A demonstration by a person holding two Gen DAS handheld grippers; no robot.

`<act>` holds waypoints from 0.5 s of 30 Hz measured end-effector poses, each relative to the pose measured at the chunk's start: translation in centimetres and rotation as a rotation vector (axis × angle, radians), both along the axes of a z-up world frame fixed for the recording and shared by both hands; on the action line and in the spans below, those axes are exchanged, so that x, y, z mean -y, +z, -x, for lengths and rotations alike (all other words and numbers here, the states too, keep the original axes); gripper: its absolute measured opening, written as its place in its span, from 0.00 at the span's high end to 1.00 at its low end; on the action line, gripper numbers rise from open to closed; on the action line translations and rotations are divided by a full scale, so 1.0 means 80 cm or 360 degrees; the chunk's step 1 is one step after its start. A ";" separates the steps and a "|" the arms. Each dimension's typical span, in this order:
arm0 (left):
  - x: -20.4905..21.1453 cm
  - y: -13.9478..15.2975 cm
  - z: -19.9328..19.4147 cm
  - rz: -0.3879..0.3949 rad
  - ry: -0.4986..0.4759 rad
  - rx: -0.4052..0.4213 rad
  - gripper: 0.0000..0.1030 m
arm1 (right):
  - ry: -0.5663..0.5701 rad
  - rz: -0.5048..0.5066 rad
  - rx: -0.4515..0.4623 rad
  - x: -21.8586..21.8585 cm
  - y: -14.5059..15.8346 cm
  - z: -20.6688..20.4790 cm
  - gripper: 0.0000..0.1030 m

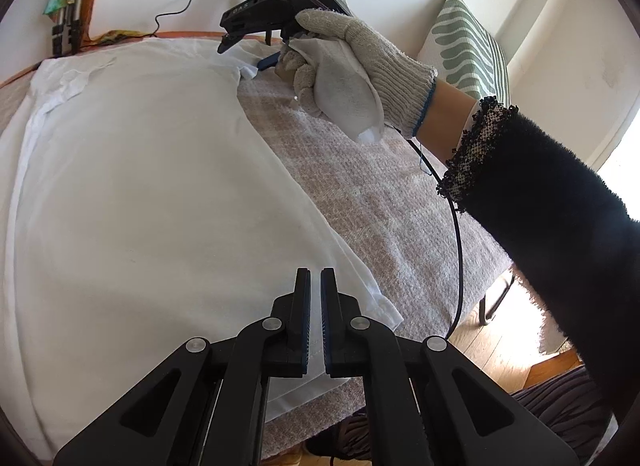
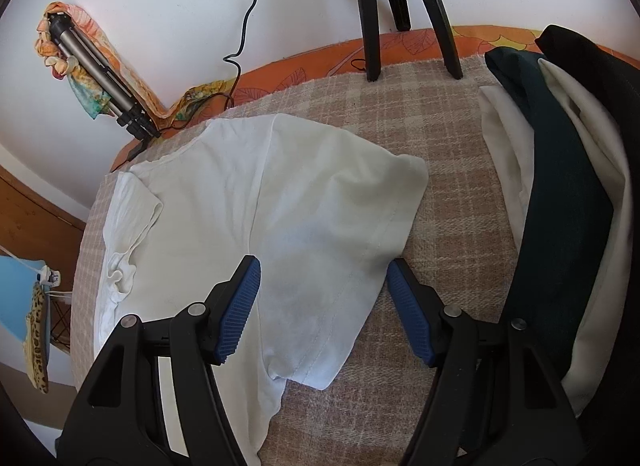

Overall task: Fold small clothes
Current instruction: 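Close the left gripper on the side edge while the right gripper pinches the sleeve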

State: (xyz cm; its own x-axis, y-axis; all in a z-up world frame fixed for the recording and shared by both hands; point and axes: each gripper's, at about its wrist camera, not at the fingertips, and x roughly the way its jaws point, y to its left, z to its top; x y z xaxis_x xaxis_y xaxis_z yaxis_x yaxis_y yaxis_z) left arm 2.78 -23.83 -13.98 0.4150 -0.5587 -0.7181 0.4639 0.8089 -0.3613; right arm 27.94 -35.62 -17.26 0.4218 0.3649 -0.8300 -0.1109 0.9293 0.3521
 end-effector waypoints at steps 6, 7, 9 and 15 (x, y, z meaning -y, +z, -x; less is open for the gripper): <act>0.025 0.004 0.023 -0.0049 -0.0179 0.0071 0.90 | -0.0018 -0.0014 -0.0023 0.005 0.001 -0.003 0.33; 0.033 0.002 0.026 -0.0076 -0.0213 0.0087 0.79 | -0.0007 -0.0016 -0.0028 0.006 0.001 -0.003 0.33; 0.047 -0.003 0.033 -0.0121 -0.0279 0.0110 0.67 | 0.0009 -0.0015 -0.0044 0.007 0.001 -0.003 0.33; 0.075 -0.017 0.040 -0.0267 -0.0333 0.0209 0.68 | 0.0010 -0.0014 -0.0034 0.006 -0.001 -0.004 0.33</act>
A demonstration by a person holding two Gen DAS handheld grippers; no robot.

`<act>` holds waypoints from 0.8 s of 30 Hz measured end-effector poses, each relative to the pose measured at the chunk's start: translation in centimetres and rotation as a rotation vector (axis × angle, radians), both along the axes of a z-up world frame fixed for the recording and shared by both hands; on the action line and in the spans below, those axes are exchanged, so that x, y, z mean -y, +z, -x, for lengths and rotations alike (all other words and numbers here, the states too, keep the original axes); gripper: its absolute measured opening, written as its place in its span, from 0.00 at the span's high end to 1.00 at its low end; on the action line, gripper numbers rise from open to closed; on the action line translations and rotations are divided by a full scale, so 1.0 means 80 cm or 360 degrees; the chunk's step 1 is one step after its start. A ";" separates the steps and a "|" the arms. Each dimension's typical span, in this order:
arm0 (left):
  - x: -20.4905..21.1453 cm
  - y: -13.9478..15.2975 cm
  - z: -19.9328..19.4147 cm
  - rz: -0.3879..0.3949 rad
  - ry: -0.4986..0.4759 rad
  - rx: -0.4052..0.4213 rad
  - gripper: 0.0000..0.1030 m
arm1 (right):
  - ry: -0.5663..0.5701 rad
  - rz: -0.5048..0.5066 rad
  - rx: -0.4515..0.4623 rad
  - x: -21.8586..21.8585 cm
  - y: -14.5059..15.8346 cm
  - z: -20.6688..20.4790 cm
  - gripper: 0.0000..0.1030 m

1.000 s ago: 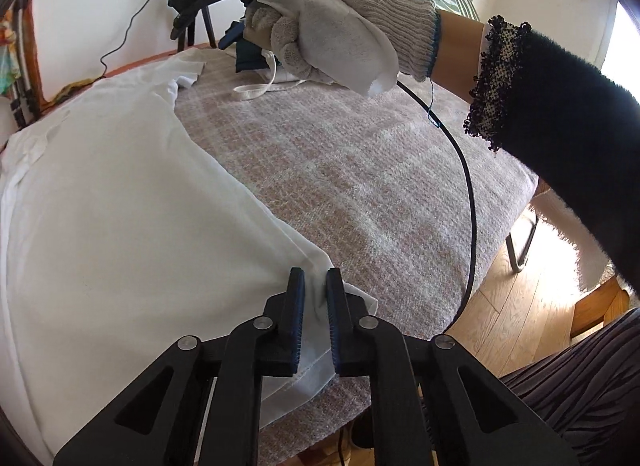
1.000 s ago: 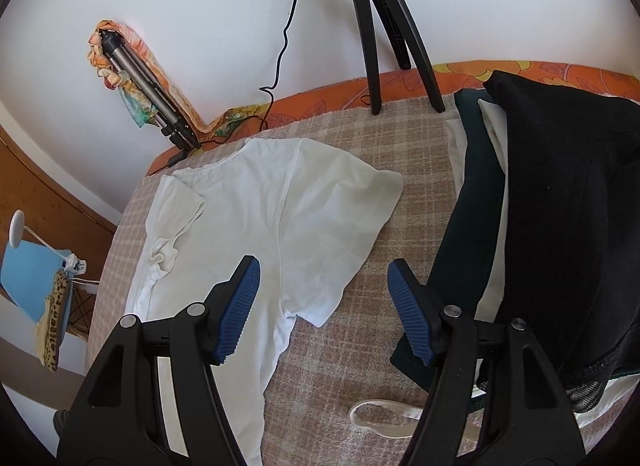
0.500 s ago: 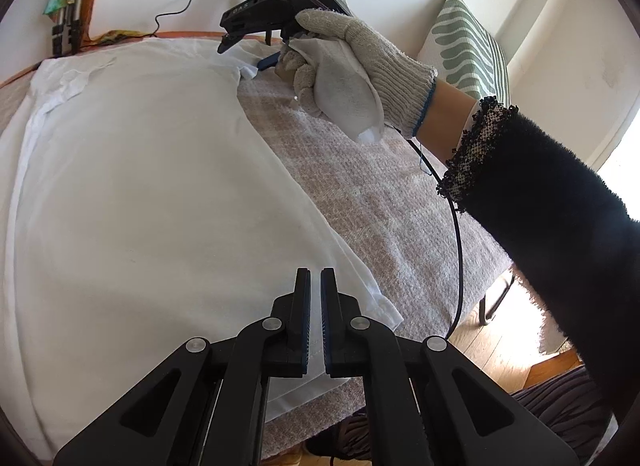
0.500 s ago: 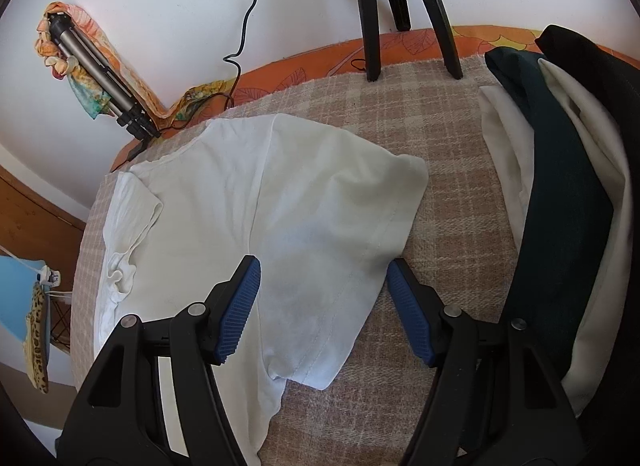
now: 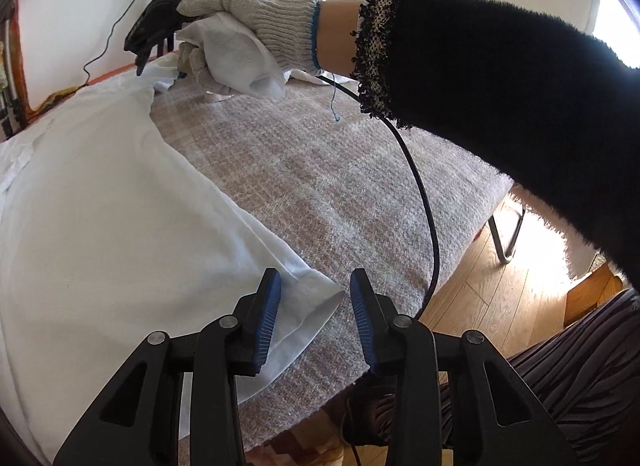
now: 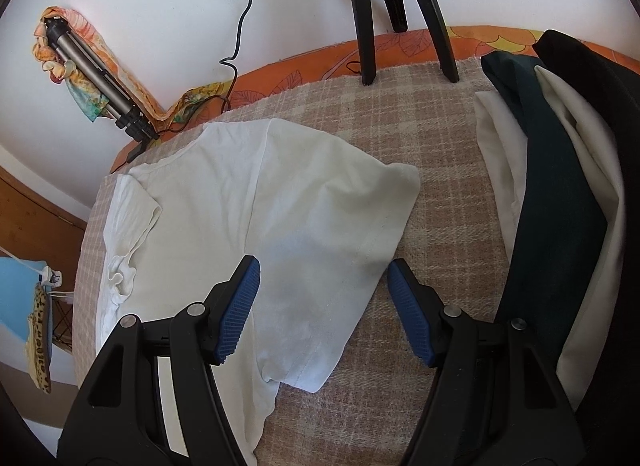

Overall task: Fold small clothes
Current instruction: 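Close the left gripper on the side edge while the right gripper pinches the sleeve, then fold the second side over onto the first with both grippers, then open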

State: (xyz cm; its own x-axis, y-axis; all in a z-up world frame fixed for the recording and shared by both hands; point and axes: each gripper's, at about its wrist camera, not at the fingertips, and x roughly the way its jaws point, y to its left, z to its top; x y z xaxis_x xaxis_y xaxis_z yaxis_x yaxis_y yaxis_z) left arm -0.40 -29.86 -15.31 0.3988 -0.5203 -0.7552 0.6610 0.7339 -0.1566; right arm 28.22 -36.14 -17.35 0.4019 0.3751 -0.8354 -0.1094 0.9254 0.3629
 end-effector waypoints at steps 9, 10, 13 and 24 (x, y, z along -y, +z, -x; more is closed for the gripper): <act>-0.062 0.002 -0.037 0.0273 0.0263 -0.0170 0.97 | 0.0125 0.0227 0.0107 -0.033 -0.003 0.008 0.38; -0.069 0.004 -0.037 0.0292 0.0287 -0.0173 0.97 | 0.0133 0.0253 0.0112 -0.037 -0.003 0.009 0.49; -0.085 0.008 -0.037 0.0336 0.0348 -0.0178 0.97 | 0.0152 0.0210 0.0062 -0.042 -0.005 0.007 0.88; -0.120 0.013 -0.023 0.0456 0.0459 -0.0173 0.97 | 0.0075 0.0152 0.0128 -0.067 0.048 0.012 0.91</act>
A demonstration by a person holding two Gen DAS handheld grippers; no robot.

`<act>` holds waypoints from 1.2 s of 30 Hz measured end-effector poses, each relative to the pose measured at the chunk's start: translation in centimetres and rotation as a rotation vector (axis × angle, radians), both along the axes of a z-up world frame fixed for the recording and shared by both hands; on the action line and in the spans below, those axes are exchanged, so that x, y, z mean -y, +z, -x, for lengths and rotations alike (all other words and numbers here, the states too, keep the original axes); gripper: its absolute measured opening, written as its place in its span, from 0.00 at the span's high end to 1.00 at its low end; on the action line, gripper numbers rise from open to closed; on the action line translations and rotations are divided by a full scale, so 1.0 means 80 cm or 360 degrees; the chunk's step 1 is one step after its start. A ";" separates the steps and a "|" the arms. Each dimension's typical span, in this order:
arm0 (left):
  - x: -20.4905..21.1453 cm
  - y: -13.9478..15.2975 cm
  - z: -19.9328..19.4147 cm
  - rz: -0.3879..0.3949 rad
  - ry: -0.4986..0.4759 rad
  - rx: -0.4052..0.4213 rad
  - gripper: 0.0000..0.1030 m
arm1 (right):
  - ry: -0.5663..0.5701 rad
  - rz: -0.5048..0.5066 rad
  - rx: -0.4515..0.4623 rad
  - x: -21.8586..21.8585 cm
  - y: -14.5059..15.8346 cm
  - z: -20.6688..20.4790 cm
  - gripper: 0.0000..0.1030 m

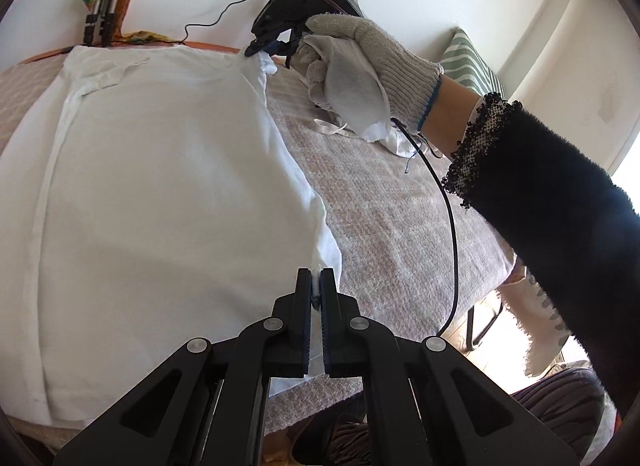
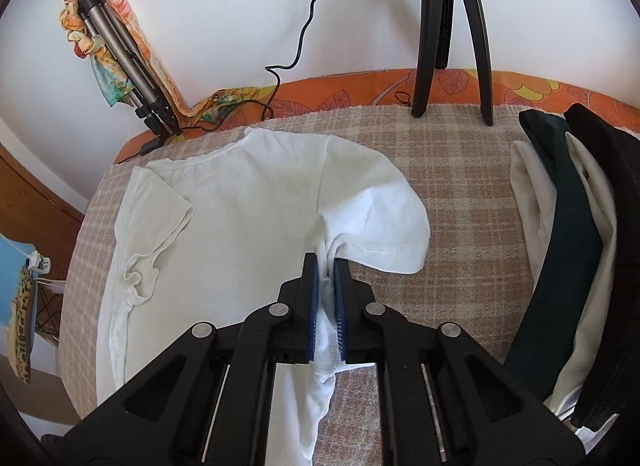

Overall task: Fold small clothes
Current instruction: 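Fold the second side over onto the first with both grippers, then open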

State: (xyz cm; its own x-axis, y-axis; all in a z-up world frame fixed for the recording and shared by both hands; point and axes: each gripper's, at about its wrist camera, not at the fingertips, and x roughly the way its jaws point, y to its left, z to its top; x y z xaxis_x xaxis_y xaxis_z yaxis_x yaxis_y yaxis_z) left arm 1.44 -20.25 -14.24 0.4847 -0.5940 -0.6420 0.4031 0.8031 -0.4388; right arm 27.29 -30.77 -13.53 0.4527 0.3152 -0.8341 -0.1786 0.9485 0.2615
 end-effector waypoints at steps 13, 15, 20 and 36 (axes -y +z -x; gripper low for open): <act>-0.080 -0.006 0.020 0.0084 0.0182 -0.0012 0.97 | 0.0191 0.0332 0.0096 -0.149 0.029 0.017 0.91; -0.087 -0.010 0.022 0.0085 0.0203 -0.0018 0.97 | 0.0228 0.0368 0.0089 -0.174 0.023 0.015 0.91; -0.108 -0.010 0.030 0.0068 0.0258 0.0013 0.97 | 0.0261 0.0441 0.0070 -0.211 0.007 0.011 0.91; -0.135 -0.014 0.040 -0.0106 0.0328 0.0100 0.97 | 0.0264 0.0416 -0.0038 -0.241 -0.037 -0.006 0.91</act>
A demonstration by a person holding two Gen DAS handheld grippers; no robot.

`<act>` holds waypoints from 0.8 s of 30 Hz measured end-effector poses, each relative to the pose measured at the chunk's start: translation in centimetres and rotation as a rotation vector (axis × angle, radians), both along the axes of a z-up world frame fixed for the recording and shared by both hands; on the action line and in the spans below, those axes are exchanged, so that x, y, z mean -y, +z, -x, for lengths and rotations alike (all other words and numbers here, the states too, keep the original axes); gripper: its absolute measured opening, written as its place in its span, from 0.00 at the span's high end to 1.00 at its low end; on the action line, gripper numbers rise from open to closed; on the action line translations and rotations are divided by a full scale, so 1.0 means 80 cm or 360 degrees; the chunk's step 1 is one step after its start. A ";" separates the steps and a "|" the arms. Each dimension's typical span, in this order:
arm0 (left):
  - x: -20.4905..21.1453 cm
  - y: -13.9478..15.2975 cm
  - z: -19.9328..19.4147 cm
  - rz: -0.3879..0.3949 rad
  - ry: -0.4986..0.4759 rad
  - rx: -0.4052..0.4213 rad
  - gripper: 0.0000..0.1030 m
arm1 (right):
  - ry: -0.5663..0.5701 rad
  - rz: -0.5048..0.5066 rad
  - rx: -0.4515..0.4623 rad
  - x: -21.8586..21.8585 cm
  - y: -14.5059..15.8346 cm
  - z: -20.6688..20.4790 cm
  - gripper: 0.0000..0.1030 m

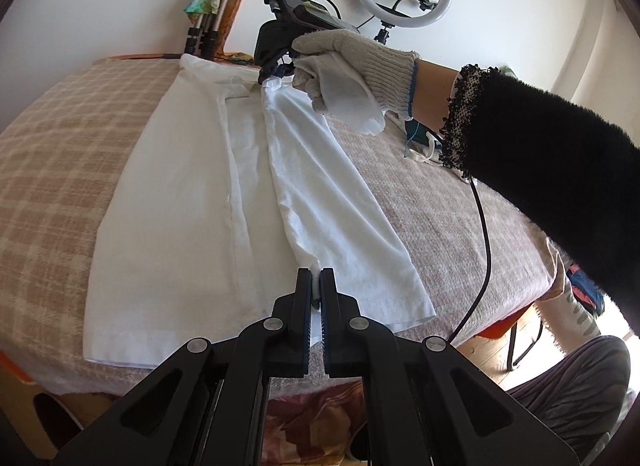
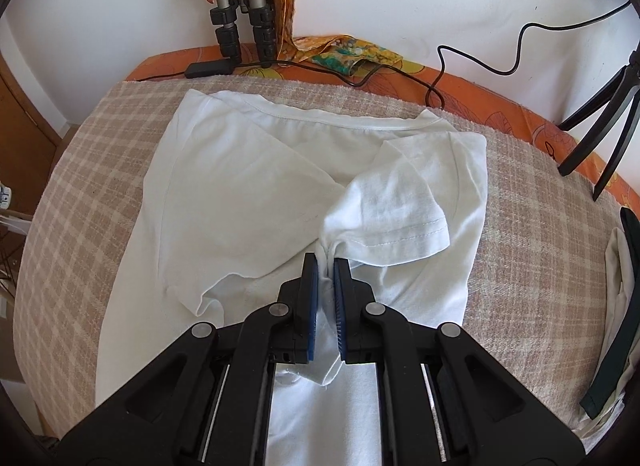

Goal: Fold small clothes

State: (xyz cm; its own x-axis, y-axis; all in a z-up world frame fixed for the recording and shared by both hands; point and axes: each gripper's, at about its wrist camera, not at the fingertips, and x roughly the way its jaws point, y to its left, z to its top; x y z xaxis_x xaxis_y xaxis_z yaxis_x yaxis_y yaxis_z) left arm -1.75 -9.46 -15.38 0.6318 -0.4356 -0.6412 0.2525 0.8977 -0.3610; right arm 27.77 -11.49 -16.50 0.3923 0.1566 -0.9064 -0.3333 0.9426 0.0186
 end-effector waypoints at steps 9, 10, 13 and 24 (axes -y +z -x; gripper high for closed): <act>-0.013 0.015 0.014 -0.0062 -0.0002 0.0006 0.87 | 0.0063 -0.0168 0.0054 0.022 0.052 0.031 0.35; -0.016 0.018 0.017 -0.0067 -0.0003 0.0015 0.87 | 0.0063 -0.0188 0.0068 0.028 0.063 0.039 0.35; -0.028 0.032 0.025 -0.0071 -0.0007 0.0036 0.87 | 0.0043 -0.0243 0.0123 0.054 0.093 0.066 0.35; -0.106 0.050 0.002 -0.0112 0.0034 -0.0072 0.73 | -0.0089 -0.0359 0.0061 0.165 0.102 0.207 0.35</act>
